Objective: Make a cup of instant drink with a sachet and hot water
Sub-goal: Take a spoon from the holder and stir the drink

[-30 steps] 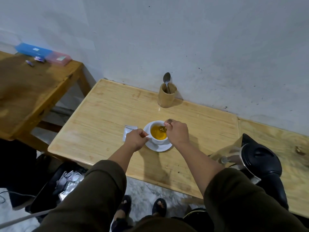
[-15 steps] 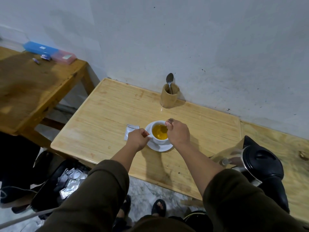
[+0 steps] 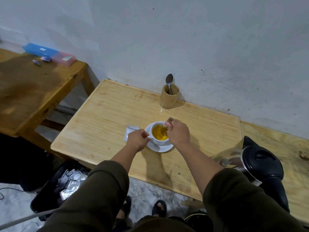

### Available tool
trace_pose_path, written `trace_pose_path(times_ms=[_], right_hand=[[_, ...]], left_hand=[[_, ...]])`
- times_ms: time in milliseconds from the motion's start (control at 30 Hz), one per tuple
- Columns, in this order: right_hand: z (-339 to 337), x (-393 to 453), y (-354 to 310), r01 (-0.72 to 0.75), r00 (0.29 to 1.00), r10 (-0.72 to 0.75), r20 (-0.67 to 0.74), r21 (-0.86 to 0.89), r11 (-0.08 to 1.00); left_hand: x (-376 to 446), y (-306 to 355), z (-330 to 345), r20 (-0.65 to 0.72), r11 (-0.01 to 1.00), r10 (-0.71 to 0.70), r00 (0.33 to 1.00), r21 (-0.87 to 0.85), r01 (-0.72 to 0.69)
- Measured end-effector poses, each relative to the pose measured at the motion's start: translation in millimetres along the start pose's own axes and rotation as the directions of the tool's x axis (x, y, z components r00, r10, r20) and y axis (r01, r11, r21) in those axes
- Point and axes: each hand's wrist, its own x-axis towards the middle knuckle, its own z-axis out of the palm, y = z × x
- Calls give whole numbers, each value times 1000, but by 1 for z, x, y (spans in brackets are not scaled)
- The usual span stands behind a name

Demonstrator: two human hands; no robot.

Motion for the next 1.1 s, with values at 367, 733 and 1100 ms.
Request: trace_pose_path(times_ms=[367,733,1100], right_hand=[[4,3,0,-12,997,2,76,136,991],[6,4,-3,22,999,-26,37,111,994],[5,4,-7,35,999,-35,-12,-4,999]], left_hand=[[1,0,-2,21,1000,3,1000,7,-3],[3,-1,-4,46,1000,9,999,-17,-8],[4,-3,-5,63,999,11,998,-35,-9]])
